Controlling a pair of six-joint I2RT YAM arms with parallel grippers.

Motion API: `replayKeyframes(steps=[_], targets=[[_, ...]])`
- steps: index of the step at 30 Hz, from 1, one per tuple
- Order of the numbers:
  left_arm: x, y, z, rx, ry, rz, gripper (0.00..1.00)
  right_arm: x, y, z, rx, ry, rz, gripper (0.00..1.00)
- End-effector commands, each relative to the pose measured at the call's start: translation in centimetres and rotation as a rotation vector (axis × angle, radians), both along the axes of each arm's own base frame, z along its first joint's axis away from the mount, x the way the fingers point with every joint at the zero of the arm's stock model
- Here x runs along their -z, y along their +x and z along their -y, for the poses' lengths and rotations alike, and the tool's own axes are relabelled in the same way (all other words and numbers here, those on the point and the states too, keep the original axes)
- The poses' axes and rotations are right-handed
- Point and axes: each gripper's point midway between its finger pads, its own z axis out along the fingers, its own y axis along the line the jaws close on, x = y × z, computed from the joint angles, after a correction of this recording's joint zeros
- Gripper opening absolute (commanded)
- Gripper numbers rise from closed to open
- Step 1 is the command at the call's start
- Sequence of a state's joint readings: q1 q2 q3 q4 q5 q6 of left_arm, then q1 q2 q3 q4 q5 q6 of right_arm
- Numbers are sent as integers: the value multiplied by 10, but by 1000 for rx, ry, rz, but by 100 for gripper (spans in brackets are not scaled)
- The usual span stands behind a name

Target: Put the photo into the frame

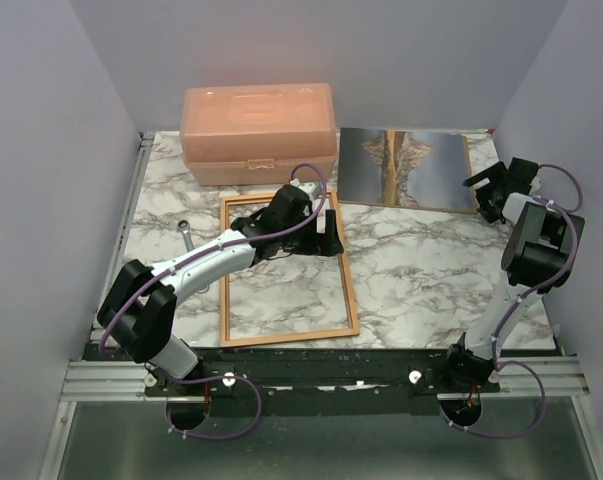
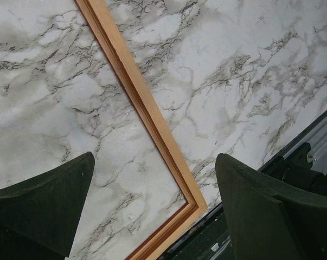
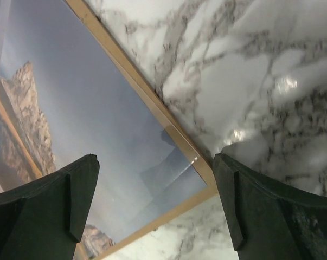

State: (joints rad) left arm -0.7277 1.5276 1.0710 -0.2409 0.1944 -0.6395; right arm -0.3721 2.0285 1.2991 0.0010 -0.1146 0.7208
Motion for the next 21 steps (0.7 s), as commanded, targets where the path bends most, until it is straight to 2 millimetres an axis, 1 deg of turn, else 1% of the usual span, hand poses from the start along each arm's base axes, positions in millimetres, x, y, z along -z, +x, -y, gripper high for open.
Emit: replayKeyframes(steps=[1, 3, 8, 9, 12, 14, 17, 19, 21], targets=[[-13, -3, 1, 8, -28, 30, 96, 24, -47, -37, -58, 118, -119, 95], [-14, -4, 1, 9, -30, 32, 96, 21, -59, -45, -68, 129, -114, 95], [-13, -5, 0, 8, -30, 34, 96, 8, -78, -69, -129, 164, -86, 95], [-14, -5, 0, 7, -31, 34, 96, 9, -85, -74, -133, 171, -88, 95], [-13, -6, -1, 8, -30, 34, 96, 0, -99, -77, -132, 154, -77, 95], [-12, -6, -2, 5, -26, 33, 96, -9, -103, -71, -105, 108, -64, 95], [-11, -7, -3, 3, -22, 32, 96, -13, -106, -47, -3, 19, -83, 96], [-10, -7, -3, 2, -20, 30, 96, -11, -100, -38, 16, 3, -91, 96], [-10, -7, -4, 0, -17, 32, 96, -7, -90, -33, 23, 27, -95, 95]])
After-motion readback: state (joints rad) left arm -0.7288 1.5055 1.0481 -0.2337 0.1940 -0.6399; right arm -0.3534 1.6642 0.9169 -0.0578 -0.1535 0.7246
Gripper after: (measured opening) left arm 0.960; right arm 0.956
